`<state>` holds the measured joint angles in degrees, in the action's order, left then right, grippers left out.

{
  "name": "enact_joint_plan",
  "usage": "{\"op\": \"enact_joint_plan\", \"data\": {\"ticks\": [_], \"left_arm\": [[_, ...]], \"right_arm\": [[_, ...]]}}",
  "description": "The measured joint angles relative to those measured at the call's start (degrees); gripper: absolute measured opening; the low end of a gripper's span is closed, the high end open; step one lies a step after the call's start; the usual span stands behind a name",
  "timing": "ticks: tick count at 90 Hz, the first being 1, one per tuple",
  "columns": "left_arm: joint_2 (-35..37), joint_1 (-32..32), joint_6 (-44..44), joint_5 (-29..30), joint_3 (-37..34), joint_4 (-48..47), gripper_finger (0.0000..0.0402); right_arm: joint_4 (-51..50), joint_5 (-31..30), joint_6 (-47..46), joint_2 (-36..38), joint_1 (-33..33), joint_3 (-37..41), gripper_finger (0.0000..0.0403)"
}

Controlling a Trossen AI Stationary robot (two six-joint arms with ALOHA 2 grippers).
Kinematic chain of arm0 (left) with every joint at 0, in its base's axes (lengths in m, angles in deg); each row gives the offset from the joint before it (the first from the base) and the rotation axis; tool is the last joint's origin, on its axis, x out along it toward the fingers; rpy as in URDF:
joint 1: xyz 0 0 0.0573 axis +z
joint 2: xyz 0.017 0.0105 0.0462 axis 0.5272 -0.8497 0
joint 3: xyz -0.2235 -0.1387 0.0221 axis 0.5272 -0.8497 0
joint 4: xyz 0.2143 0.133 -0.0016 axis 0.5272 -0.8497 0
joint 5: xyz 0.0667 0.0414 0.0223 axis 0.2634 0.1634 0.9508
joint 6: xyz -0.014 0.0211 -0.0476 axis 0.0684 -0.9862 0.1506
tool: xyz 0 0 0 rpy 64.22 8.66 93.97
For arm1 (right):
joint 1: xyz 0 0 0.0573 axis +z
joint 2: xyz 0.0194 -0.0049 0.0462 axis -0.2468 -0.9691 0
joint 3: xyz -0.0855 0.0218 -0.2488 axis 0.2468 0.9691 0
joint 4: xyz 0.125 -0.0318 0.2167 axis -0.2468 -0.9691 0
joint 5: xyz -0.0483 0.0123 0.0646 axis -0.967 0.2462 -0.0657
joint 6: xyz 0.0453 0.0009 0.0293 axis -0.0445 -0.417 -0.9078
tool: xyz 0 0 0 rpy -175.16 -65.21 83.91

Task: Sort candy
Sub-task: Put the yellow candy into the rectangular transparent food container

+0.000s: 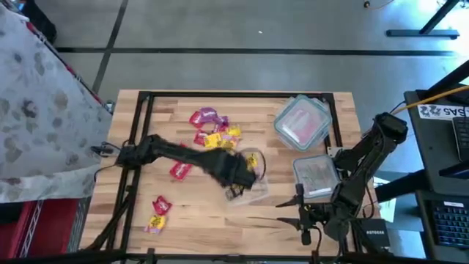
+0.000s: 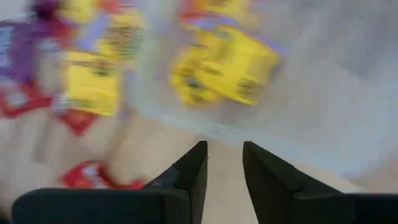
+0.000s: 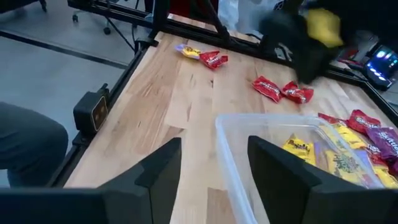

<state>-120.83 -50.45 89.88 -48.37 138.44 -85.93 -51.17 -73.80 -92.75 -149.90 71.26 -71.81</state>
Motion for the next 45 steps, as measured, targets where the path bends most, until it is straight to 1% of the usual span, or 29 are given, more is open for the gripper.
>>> {"op": "enact_joint_plan", "data": {"ticks": [3,9,21,29,35,45], "left_arm": [[0.12,-2.23,0.81,-0.37,-0.11,-0.17,0.0086],[0.32,-6.45,6.41,1.08,-0.37,-0.06,0.0087],[0.84,-13.54,20.76,1.08,-2.29,-0.08,0.0087],[0.94,-17.96,30.44,0.79,-4.81,-0.11,0.0087],[0.92,-20.80,37.44,-2.09,-7.50,-0.09,0.0087],[0.92,-24.98,46.59,-9.15,-13.40,-0.16,0.0087]], "right_arm": [[0.01,-0.01,-0.02,0.01,0.00,0.00,0.0172],[-0.02,0.00,-0.01,0.02,0.00,0.00,0.0172],[0.04,0.00,0.04,0.02,0.00,0.00,0.0172],[0.33,-0.03,0.13,0.02,0.00,0.00,0.0172],[0.29,-0.10,0.39,0.02,0.00,0.00,0.0172],[0.47,-0.13,0.62,0.02,0.00,0.00,0.0172]]}}
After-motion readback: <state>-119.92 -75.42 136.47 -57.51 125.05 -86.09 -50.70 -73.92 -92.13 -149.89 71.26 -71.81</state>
